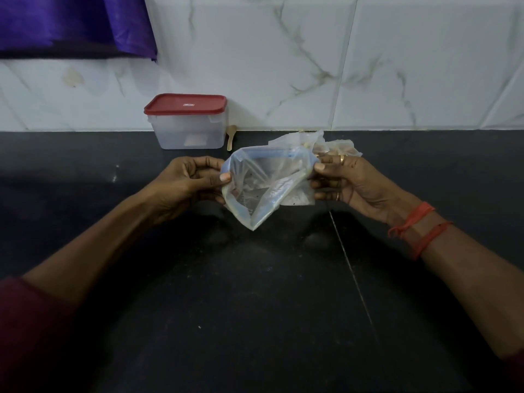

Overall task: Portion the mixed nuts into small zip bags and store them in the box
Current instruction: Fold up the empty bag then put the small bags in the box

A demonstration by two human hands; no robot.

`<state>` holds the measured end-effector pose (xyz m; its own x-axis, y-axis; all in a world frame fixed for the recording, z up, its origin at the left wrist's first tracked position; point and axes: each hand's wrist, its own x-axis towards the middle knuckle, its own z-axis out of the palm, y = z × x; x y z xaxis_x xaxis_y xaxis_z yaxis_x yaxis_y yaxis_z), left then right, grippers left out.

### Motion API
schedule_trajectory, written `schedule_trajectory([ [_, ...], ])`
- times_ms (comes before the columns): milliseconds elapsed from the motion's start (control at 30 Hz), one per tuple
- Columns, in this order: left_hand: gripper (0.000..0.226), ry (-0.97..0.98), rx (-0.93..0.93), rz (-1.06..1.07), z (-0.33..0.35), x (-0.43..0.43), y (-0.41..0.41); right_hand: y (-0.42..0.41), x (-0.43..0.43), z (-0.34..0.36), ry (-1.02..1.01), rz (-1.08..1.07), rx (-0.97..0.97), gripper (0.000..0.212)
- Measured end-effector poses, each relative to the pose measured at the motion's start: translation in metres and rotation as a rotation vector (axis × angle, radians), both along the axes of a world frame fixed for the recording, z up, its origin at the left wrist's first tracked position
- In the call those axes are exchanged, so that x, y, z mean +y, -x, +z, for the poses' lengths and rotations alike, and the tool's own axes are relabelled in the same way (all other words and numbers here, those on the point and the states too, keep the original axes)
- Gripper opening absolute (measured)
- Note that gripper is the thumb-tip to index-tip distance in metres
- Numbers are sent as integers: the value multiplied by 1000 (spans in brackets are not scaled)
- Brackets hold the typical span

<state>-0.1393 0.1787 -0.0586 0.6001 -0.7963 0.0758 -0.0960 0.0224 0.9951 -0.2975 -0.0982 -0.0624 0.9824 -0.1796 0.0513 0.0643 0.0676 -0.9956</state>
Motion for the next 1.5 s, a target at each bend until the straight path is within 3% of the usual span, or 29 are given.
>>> schedule_trajectory([
  [133,37,41,78,-3,4,-1,4,2,0,2,-19,-16,-25,19],
  [233,28,24,66,15,4,-2,7,1,4,0,93,-74,-46,30],
  [333,31,17,31,122,6,-2,7,-1,6,-1,241,-227,-64,22],
  [400,28,-26,-47,228,9,-2,7,-2,4,-1,399,-339,-99,11],
  [533,9,-112,-160,383,14,1,4,-3,6,-2,721,-551,-208,21],
  [633,12,-202,-435,503,15,0,2,-1,13,1,906,-683,-263,16],
  [700,15,-223,-625,583,13,-2,4,1,21,3,1058,-730,-263,13],
  [800,14,-167,-664,666,9,-4,7,1,27,4,1169,-716,-249,13],
  [967,8,-107,-157,482,7,-8,14,-1,19,-5,994,-637,-199,15],
  [1200,26,-9,123,319,4,-10,11,-5,20,-11,680,-522,-93,8],
  [1333,26,70,155,211,7,-9,13,-7,21,-11,485,-537,-50,7],
  [1433,31,48,22,257,5,-10,17,-6,20,-12,463,-503,-39,11],
  [1500,28,28,-7,354,4,-10,16,-6,18,-12,552,-537,-82,13],
])
